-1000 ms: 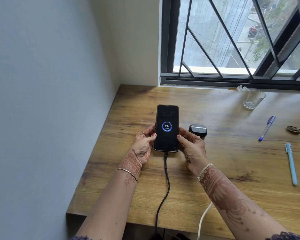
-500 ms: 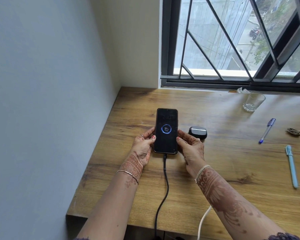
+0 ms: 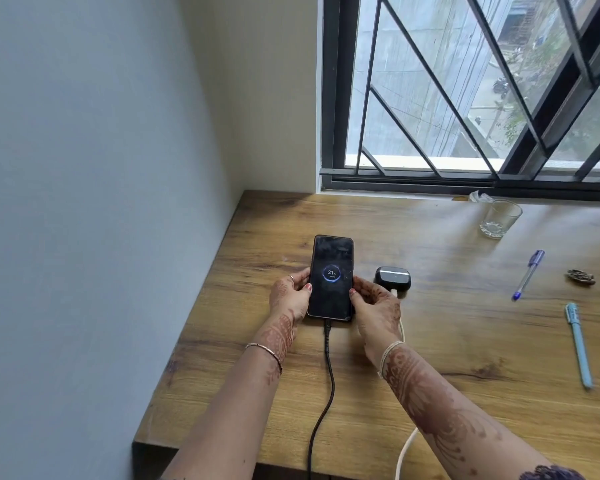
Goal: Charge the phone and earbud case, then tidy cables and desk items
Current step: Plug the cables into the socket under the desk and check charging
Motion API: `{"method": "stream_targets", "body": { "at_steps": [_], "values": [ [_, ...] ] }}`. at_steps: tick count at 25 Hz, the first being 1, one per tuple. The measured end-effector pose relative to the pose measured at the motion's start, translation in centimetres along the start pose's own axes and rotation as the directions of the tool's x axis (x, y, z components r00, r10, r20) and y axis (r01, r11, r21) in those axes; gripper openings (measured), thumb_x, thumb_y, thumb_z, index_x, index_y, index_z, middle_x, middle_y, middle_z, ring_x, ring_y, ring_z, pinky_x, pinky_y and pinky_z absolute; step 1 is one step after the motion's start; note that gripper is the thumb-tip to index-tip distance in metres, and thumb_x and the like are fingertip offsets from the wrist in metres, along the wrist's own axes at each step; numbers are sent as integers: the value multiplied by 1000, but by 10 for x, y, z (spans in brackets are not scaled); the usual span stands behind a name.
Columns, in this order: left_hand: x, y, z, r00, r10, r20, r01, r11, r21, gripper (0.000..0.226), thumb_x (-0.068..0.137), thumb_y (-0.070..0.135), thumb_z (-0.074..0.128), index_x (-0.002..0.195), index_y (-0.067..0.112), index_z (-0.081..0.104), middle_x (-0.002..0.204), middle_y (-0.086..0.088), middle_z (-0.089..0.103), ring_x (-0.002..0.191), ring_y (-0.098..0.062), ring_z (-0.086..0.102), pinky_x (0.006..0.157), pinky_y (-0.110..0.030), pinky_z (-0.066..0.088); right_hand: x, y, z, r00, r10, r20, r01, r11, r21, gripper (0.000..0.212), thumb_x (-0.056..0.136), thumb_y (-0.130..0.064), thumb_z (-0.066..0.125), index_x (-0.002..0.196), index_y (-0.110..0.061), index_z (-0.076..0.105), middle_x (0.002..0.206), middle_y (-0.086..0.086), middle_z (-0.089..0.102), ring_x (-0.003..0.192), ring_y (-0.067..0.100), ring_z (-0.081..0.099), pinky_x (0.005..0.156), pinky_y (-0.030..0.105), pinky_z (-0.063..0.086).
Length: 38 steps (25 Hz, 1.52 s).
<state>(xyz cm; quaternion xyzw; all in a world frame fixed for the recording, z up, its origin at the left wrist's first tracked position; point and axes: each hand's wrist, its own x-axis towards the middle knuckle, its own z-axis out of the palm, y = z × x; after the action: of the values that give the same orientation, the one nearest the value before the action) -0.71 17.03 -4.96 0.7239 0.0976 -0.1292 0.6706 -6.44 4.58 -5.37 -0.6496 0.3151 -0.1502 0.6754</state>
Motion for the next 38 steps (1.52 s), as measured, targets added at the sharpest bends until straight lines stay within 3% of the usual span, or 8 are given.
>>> {"method": "stream_targets", "body": {
  "at_steps": [4,10,17,20,26,30,35,38],
  "values": [
    [0,1,-1,1000,-5,-31,10,987,160,38,89,-2,56,122,15,64,116,2,67,105,-12,63,100,-34,49,-2,-4,3,999,-33,-39,28,989,-143,25,84,-8,67,105,-18,73,99,-4,73,88,3,64,70,0,42],
    [-1,2,1,998,-12,-67,29,966,258,40,89,0,57,126,14,61,114,-1,67,101,-14,62,97,-26,47,0,-6,5,995,-100,-8,92,946,-310,23,83,-10,67,105,-16,73,103,1,74,99,11,67,89,17,46],
    [-2,7,4,997,-28,-76,53,935,349,39,92,2,54,128,14,59,120,-3,66,92,-7,56,64,-8,40,6,-7,3,994,-107,2,100,925,-368,19,79,-11,73,98,-16,75,94,1,76,89,9,69,89,20,51],
    [-1,8,2,997,-37,-72,61,931,360,37,92,2,54,128,12,58,120,-4,65,94,-8,56,66,-9,41,5,-8,2,993,-118,1,109,917,-383,19,80,-12,73,98,-16,75,94,0,75,89,9,69,88,19,50],
    [-11,22,19,989,24,-145,66,806,588,45,95,19,53,139,23,46,142,-9,38,134,-27,35,111,-35,29,6,-16,-11,979,-200,-38,177,930,-322,14,80,-16,74,94,-18,72,89,-3,73,83,7,66,81,16,50],
    [-17,26,51,980,197,-25,-152,823,547,39,95,15,49,134,20,50,140,-10,41,130,-23,41,110,-30,33,19,-29,-39,932,-314,-180,231,898,-374,7,83,-21,70,86,-27,67,81,-9,67,78,9,63,64,14,42],
    [-24,17,98,980,95,176,-165,881,444,38,98,14,42,135,20,50,140,-4,51,122,-20,53,106,-30,42,45,-15,-79,954,-191,-229,21,810,-586,27,91,-38,55,116,-33,63,122,-2,57,122,25,47,105,40,34],
    [-26,9,118,982,54,180,-127,896,426,42,98,15,41,139,21,45,139,-6,50,126,-23,48,109,-31,37,47,-8,-86,989,-93,-118,-23,684,-729,36,94,-45,46,127,-35,57,134,-3,45,131,26,32,108,45,23]
  ]
}}
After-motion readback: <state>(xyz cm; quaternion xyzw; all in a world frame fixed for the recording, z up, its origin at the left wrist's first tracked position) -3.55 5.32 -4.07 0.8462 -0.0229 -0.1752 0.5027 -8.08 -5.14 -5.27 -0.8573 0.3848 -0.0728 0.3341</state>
